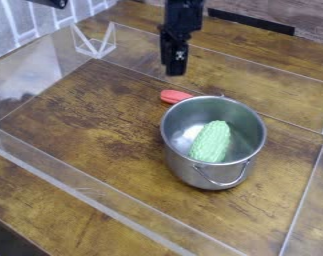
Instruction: Move the orange spoon to the left
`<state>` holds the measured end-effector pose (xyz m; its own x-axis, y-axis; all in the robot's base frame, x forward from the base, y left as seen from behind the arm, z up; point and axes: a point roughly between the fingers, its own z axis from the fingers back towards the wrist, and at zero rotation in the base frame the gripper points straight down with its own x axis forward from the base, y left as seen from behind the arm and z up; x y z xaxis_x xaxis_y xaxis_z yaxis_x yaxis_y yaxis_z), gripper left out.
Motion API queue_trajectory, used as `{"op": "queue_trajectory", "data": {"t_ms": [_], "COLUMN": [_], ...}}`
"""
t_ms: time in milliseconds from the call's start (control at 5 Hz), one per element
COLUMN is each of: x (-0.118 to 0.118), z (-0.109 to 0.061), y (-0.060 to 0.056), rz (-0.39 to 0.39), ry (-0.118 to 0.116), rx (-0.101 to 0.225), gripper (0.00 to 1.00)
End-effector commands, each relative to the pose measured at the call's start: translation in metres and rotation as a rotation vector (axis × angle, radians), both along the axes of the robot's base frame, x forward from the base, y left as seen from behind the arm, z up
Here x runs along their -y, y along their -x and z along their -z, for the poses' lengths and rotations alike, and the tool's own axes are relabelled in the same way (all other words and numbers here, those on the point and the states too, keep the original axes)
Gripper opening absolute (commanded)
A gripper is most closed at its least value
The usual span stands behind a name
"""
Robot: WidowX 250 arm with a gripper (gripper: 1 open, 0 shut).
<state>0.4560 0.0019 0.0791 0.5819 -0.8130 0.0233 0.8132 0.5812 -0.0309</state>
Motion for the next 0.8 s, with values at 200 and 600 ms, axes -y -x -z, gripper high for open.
{"op": "queue_trajectory", "data": {"t_ms": [200, 600], "x": [-0.010, -0.016], "z": [0.020, 0.032], "y": [0.000, 0.004], "rz": [0.052, 0.049], "ry": [0.051, 0.039], "rx": [0.031, 0.014], "gripper": [1.00, 0.00]}}
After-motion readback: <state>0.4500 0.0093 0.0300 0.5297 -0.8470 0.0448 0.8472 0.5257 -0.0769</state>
